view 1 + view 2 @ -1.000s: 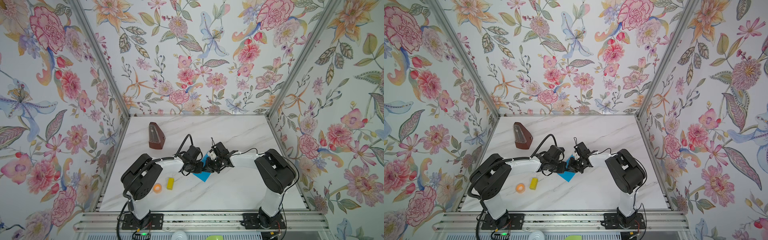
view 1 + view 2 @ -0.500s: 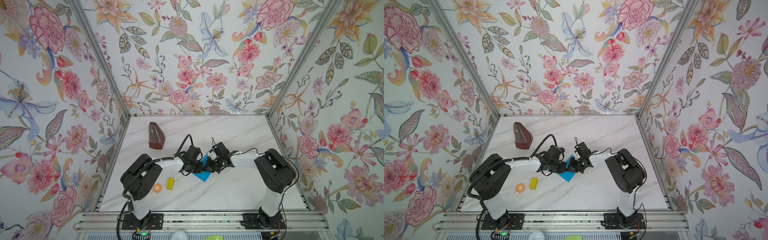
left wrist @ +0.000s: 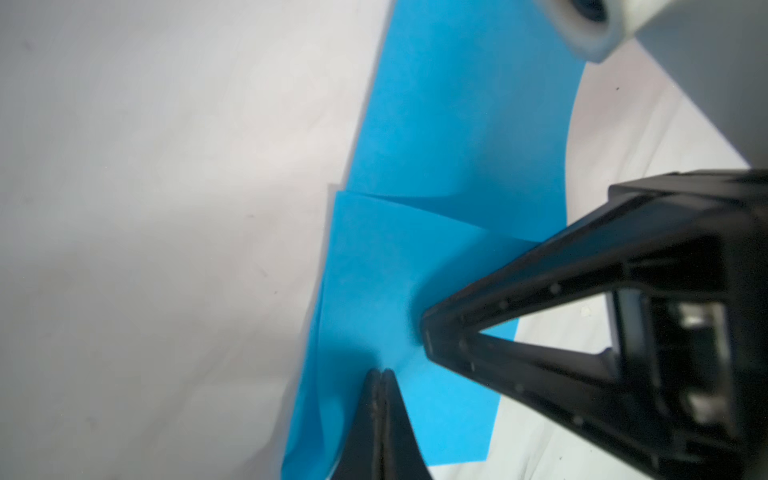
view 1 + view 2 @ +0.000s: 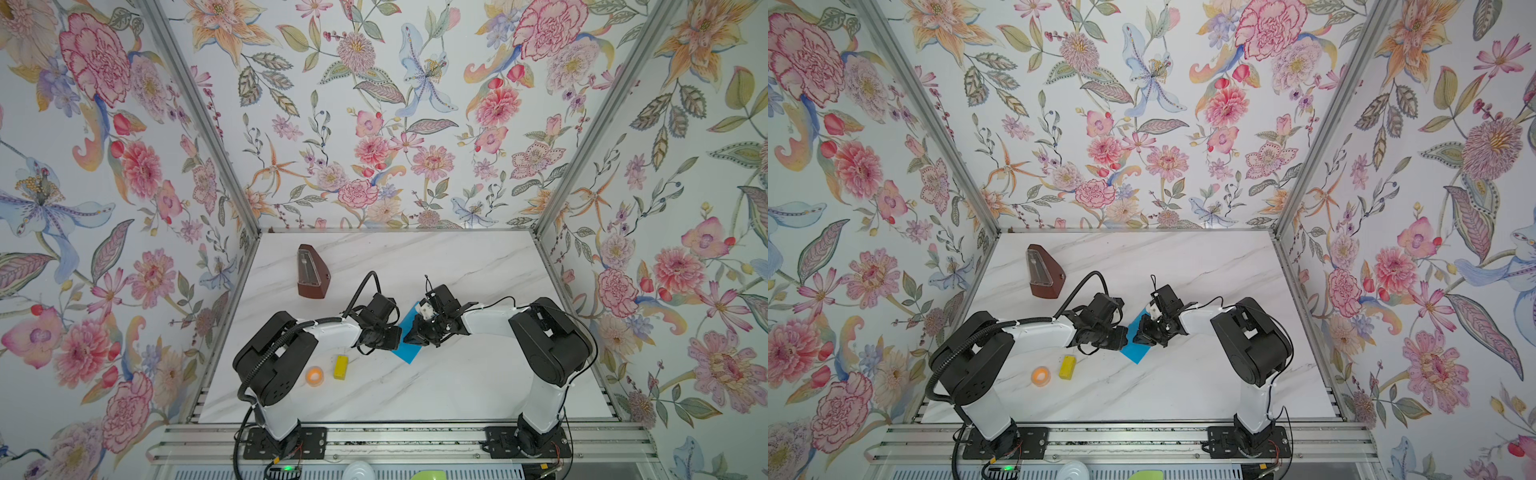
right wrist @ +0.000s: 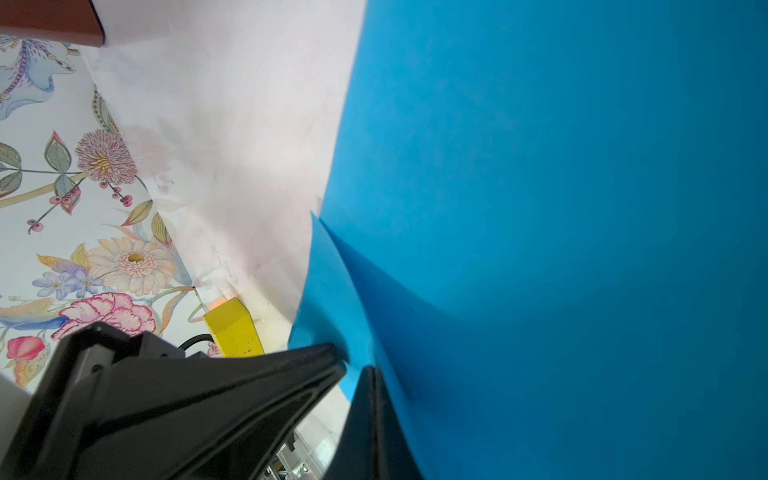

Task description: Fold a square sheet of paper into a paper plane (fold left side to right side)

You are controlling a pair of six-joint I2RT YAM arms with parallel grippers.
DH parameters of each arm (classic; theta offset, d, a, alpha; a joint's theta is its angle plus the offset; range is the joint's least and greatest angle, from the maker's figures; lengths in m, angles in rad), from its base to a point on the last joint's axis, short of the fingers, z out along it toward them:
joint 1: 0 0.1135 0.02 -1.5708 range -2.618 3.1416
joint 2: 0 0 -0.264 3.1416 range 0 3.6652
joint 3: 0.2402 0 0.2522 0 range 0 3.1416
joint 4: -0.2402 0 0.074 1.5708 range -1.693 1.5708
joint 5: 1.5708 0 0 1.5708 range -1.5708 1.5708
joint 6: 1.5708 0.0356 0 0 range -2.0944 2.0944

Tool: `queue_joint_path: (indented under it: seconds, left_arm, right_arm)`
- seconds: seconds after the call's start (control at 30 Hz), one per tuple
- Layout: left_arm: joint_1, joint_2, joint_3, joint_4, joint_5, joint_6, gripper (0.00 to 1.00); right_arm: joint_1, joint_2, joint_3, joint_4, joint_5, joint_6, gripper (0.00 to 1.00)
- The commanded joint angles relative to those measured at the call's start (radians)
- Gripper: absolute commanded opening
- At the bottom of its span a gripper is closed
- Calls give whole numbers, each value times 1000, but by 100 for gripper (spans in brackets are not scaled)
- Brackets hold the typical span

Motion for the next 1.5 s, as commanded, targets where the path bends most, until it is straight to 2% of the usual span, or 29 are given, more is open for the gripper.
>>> queue_joint_path:
  seconds: [0.0, 0.47, 0.7, 0.8, 1.13, 1.47]
  left_arm:
    - [28, -16, -61, -85, -29, 16, 0]
    - [79, -101, -184, -121, -45, 34, 0]
    - [85, -166, -77, -178, -65, 46, 0]
    - [79, -165, -15, -172, -32, 44, 0]
    - [24, -5, 101, -74, 124, 39, 0]
    - [27, 88, 69, -96, 78, 38, 0]
  right_arm:
    - [-6, 57, -44, -76, 99, -20, 1]
    - [-16, 48, -36, -95, 98, -31, 1]
    - [-5, 46, 3, -120, 86, -54, 1]
    - [-3, 46, 17, -129, 84, -60, 1]
    - [0, 51, 42, -153, 84, -77, 2]
    - [9, 53, 84, -258, 159, -143, 2]
